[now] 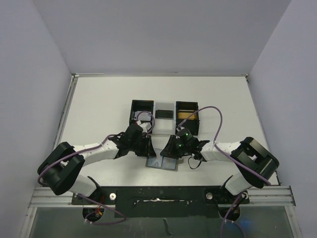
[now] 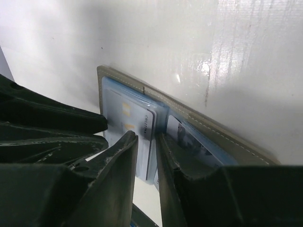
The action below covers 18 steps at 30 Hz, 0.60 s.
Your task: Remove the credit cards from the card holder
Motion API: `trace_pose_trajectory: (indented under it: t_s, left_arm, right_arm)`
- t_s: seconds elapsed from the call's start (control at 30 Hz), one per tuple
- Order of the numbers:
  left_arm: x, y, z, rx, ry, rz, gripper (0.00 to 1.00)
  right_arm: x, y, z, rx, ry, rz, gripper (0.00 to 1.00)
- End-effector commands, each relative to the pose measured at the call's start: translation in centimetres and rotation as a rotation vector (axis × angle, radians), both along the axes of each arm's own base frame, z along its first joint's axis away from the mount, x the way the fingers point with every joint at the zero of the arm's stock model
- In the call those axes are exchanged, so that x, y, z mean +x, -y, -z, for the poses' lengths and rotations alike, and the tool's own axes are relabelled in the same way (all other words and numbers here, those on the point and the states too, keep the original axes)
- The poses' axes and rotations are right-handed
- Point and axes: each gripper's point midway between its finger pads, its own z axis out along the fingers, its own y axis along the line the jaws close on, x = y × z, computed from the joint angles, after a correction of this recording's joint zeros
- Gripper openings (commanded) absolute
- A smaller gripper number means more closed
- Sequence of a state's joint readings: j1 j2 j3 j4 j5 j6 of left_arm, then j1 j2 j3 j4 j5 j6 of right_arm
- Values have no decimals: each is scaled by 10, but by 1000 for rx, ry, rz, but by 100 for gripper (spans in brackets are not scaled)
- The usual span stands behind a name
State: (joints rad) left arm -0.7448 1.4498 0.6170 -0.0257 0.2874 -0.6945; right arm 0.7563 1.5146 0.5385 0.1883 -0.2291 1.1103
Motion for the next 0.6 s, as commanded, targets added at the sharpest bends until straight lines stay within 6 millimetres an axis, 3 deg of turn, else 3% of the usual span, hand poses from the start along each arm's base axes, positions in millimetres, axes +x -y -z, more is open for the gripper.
trace_pose_trajectory:
  t_s: [0.0, 0.13, 0.37, 0.57]
  left_arm:
    - [15, 2, -15, -16, 61, -54, 25]
    - [13, 2, -9, -1, 46, -56, 24]
    - [-12, 5, 9, 8, -15, 17, 9]
    - [-24, -9, 28, 52, -65, -26, 6]
  right_arm:
    - [0, 8, 6, -65, 9, -5, 25]
    - [-5, 2, 4, -40, -2, -32, 27]
    - [-13, -13, 0, 24, -11, -75, 28]
    - [-14, -19, -8, 84, 9, -89, 27]
